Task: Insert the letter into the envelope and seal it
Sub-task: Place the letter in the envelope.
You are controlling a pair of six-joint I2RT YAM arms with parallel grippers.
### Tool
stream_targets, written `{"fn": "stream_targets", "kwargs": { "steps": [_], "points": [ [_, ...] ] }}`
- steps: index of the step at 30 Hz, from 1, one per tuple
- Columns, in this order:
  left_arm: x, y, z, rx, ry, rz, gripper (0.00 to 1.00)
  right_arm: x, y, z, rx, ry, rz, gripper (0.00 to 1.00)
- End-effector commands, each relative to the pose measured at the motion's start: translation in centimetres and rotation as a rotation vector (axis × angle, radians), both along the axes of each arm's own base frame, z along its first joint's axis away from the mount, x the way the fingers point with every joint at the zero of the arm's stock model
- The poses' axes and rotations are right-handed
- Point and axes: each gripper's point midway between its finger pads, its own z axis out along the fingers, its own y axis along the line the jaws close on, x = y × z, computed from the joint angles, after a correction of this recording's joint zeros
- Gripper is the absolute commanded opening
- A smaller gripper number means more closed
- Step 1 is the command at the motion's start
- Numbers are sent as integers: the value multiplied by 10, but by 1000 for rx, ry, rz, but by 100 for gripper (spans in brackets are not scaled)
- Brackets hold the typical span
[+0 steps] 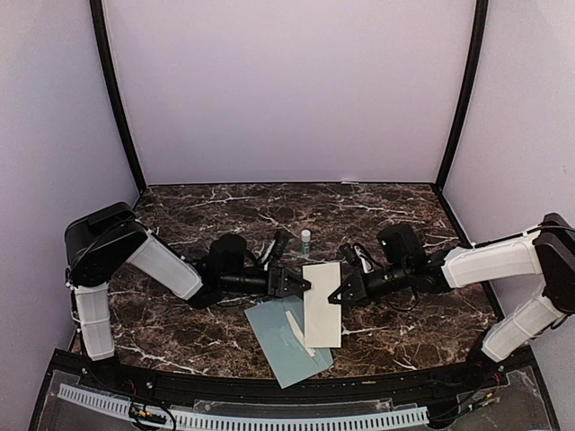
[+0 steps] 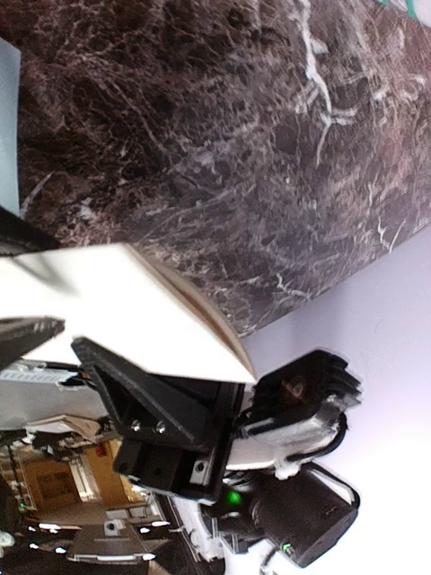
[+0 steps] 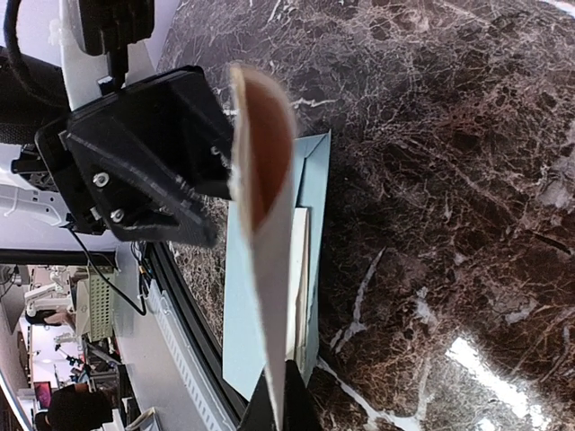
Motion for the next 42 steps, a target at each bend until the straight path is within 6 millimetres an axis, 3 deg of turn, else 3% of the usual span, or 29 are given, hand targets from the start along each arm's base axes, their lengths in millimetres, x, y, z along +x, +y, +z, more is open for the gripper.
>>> {"fn": "stream_targets", "kwargs": {
  "steps": [1, 3, 6, 15, 20, 27, 42],
  "points": [
    [9, 9, 9, 70, -46, 61, 45, 2, 0, 0, -19, -37, 5, 0],
    [14, 17, 13, 122, -61, 110, 54, 1, -2, -3, -39, -39, 12, 0],
    [19, 36, 20, 192, -66, 198, 60, -1, -3, -4, -51, -47, 25, 0],
    [-22, 106, -10, 365, 195, 350, 61, -8, 2, 3, -47, -114, 89, 0],
    [-41, 130, -17, 405, 297, 403, 61, -10, 4, 2, -70, -144, 112, 0],
    [-62, 134, -42, 449, 387, 368, 62, -17, 4, -11, -151, -135, 142, 0],
    [-84, 117, -58, 415, 464, 267, 54, -24, 9, -35, -254, -100, 170, 0]
  ]
}}
